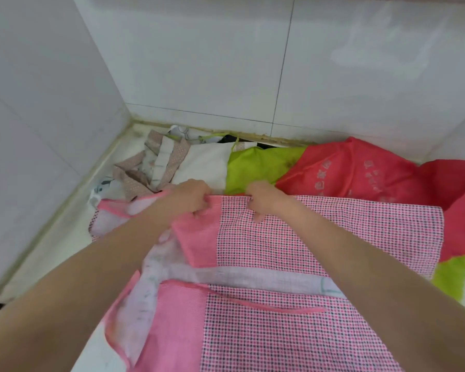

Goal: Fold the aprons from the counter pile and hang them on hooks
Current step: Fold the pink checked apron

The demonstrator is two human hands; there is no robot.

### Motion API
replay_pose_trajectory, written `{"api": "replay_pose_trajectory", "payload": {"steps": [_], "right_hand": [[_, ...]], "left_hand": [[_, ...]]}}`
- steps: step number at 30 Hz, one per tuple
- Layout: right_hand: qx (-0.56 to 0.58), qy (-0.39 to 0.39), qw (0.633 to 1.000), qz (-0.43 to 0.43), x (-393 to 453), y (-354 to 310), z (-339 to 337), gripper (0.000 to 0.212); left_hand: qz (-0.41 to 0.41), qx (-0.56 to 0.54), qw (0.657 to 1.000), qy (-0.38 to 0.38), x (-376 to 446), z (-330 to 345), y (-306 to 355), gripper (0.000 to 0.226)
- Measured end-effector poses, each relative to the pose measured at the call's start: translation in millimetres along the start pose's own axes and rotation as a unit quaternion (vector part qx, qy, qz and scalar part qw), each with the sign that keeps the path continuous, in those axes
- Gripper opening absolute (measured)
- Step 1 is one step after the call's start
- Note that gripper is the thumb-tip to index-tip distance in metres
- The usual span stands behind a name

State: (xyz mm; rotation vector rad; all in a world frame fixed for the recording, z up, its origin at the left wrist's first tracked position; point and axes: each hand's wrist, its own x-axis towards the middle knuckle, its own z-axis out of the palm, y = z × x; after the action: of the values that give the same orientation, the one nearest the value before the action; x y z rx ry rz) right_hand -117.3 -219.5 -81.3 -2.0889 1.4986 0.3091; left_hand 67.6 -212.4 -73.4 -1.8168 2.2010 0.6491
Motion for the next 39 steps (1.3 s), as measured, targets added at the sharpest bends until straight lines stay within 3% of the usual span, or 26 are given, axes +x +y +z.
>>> {"api": "replay_pose_trajectory", "payload": {"steps": [2, 4, 7, 10, 12, 15, 18, 21, 24, 27, 30, 34, 36, 39], "right_hand": [[0.018, 0.001, 1.0, 0.025, -2, 18, -2, 0.003], [0.024, 0.011, 0.997, 0.067, -3, 33, -5, 0.025], [0.071, 0.041, 0.991, 0.108, 4, 36, 2, 0.007], [0.056, 0.108, 0.98, 0.159, 4, 17, 11, 0.019], [0.002, 0.189, 0.971, 0.144, 0, -7, 13, 0.026], [-0.061, 0.259, 0.963, 0.031, 0, -50, 16, 0.033], [-0.087, 0.14, 0.974, -0.153, 11, -99, 47, 0.034], [-0.149, 0.029, 0.964, -0.219, 21, -123, 82, 0.047], [-0.205, 0.029, 0.961, -0.181, 22, -126, 97, 0.056], [-0.198, 0.063, 0.966, -0.155, 20, -129, 100, 0.046], [-0.146, 0.097, 0.976, -0.132, 18, -130, 94, 0.039], [0.086, 0.193, 0.974, -0.077, 17, -140, 62, 0.015], [0.219, 0.194, 0.953, -0.077, 10, -147, 43, 0.014], [0.312, 0.18, 0.927, -0.102, -5, -155, 22, 0.024]], "left_hand": [[-0.02, -0.03, 0.999, 0.003, -14, 1, -32, 0.011], [-0.037, -0.057, 0.996, 0.054, -29, 3, -66, 0.018], [-0.113, -0.021, 0.986, 0.12, -44, 5, -98, 0.019], [-0.151, 0.035, 0.969, 0.19, -55, 3, -106, 0.016], [-0.127, 0.044, 0.967, 0.217, -65, 10, -109, 0.031], [0.017, 0.022, 0.986, 0.167, -74, 40, -107, 0.05], [0.04, 0.122, 0.989, 0.07, -82, 77, -115, 0.066], [0.038, 0.144, 0.987, 0.061, -92, 85, -123, 0.065], [-0.121, 0.223, 0.967, -0.026, -111, 71, -143, 0.054], [-0.241, 0.179, 0.952, -0.061, -131, 65, -177, 0.036], [-0.32, 0.195, 0.925, -0.063, -146, 46, -186, 0.03], [-0.265, 0.241, 0.934, -0.007, -140, 22, -162, 0.017], [-0.204, 0.177, 0.961, 0.058, -127, 17, -136, 0.015], [-0.095, -0.033, 0.981, 0.166, -110, 10, -95, 0.057]]}}
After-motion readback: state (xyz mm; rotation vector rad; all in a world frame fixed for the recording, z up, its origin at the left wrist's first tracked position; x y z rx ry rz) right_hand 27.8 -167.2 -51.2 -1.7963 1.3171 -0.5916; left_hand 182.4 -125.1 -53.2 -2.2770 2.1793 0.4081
